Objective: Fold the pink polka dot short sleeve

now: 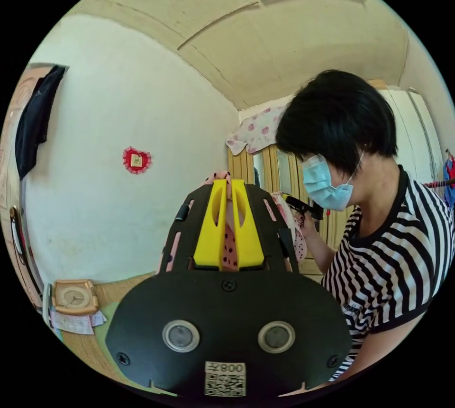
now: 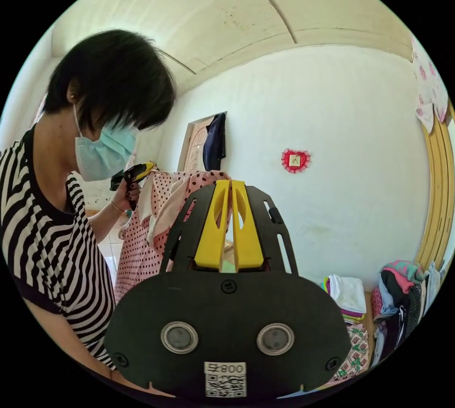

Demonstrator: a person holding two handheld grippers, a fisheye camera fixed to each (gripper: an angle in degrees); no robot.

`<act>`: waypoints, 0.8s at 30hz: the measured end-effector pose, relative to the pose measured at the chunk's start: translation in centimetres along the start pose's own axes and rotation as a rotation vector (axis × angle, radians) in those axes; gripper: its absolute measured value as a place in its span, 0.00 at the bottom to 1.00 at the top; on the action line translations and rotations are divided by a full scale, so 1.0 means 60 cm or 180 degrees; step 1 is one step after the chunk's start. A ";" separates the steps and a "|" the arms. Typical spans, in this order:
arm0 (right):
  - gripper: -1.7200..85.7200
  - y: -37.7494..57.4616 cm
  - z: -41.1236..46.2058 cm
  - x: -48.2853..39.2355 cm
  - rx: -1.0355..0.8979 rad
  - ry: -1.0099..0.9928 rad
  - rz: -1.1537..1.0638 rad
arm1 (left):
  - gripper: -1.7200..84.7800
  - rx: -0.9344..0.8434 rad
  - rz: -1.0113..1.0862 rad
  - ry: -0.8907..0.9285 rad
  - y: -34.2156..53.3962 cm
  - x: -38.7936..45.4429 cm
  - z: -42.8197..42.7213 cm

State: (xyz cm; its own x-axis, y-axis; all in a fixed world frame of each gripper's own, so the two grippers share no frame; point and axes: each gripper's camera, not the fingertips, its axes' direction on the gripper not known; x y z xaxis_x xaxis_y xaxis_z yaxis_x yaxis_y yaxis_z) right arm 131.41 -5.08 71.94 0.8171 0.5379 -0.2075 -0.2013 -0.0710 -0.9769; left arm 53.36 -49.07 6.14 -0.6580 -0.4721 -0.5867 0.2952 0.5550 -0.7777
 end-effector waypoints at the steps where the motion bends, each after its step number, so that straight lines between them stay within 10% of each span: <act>1: 0.02 0.012 0.022 0.012 -0.0029 0.0001 0.0026 | 0.04 -0.0007 -0.0055 0.0015 0.006 -0.017 0.012; 24: 0.02 0.200 0.133 -0.171 -0.0199 -0.0017 0.0188 | 0.04 -0.0065 -0.0675 0.0028 0.183 -0.182 0.268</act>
State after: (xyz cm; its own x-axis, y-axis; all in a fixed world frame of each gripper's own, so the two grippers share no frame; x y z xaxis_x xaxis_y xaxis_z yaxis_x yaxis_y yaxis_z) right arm 116.28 -4.72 62.75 0.8018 0.5357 -0.2648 -0.2150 -0.1549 -0.9643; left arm 74.94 -48.86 0.41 -0.7100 -0.5739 -0.4082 0.1353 0.4577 -0.8788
